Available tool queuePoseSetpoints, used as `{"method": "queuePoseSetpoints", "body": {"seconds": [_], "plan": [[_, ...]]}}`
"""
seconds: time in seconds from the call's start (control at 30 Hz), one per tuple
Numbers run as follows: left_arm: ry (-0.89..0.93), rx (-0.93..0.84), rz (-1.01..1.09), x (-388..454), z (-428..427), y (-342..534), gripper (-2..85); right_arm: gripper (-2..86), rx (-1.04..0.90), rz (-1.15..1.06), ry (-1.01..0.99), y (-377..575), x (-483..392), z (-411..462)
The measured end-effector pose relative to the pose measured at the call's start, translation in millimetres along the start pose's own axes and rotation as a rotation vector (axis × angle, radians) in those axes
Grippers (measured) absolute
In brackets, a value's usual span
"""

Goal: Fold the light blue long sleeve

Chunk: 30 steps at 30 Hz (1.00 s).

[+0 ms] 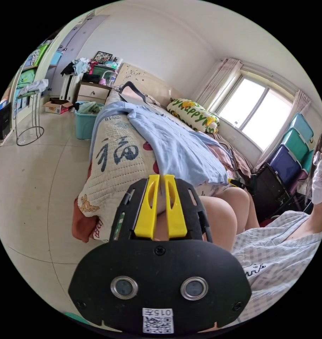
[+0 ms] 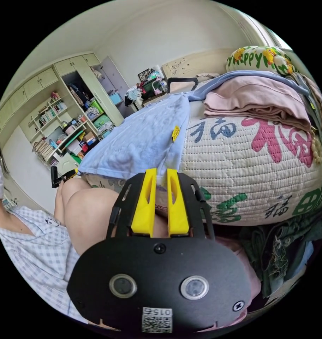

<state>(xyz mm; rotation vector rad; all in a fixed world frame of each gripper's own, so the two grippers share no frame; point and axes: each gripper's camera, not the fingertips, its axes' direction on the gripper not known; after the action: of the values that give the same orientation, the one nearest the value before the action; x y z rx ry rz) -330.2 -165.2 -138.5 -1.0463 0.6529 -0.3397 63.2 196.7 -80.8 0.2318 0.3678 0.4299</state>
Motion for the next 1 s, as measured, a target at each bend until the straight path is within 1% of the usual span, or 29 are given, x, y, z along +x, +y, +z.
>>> {"method": "queuePoseSetpoints", "body": {"seconds": [0.1,0.17,0.3,0.37,0.5,0.6,0.67,0.73,0.8,0.87,0.9,0.93,1.0], "plan": [[0.034,0.042,-0.012,-2,-12,4,0.1,4.4,-0.014,0.001,0.027,2,0,-10],[0.031,0.072,-0.008,0,-25,6,-0.3,3.4,-0.019,-0.003,0.096,5,0,-24],[-0.068,0.047,0.044,12,-29,7,-0.5,2.1,0.008,0.015,0.109,11,3,-45],[-0.111,-0.002,0.041,13,-18,9,-0.5,1.7,-0.036,0.006,0.142,12,1,-39],[-0.110,-0.005,0.022,11,-13,18,-0.2,1.8,-0.082,-0.001,0.183,12,-3,-23],[-0.099,0.004,-0.018,6,-19,24,0.6,2.9,-0.063,0.010,0.163,16,-4,-25],[-0.044,0.058,-0.047,0,-31,34,4.0,5.1,0.019,0.039,0.105,25,0,-36],[0.024,0.107,-0.060,-4,-37,40,7.9,7.8,0.104,0.078,0.107,32,3,-47],[0.045,0.116,-0.050,-2,-34,39,9.1,9.4,0.149,0.061,0.072,36,1,-50],[0.050,0.075,-0.025,5,-19,32,10.1,10.0,0.110,0.038,-0.019,32,-3,-38],[0.058,0.069,-0.018,7,-14,30,10.2,10.0,0.083,0.037,-0.028,30,-5,-32],[0.061,0.059,-0.021,9,-6,27,10.1,10.1,0.050,0.034,-0.020,27,-9,-22],[0.013,0.061,-0.037,10,-4,27,8.4,8.9,0.055,0.030,0.051,27,-15,-19]]}}
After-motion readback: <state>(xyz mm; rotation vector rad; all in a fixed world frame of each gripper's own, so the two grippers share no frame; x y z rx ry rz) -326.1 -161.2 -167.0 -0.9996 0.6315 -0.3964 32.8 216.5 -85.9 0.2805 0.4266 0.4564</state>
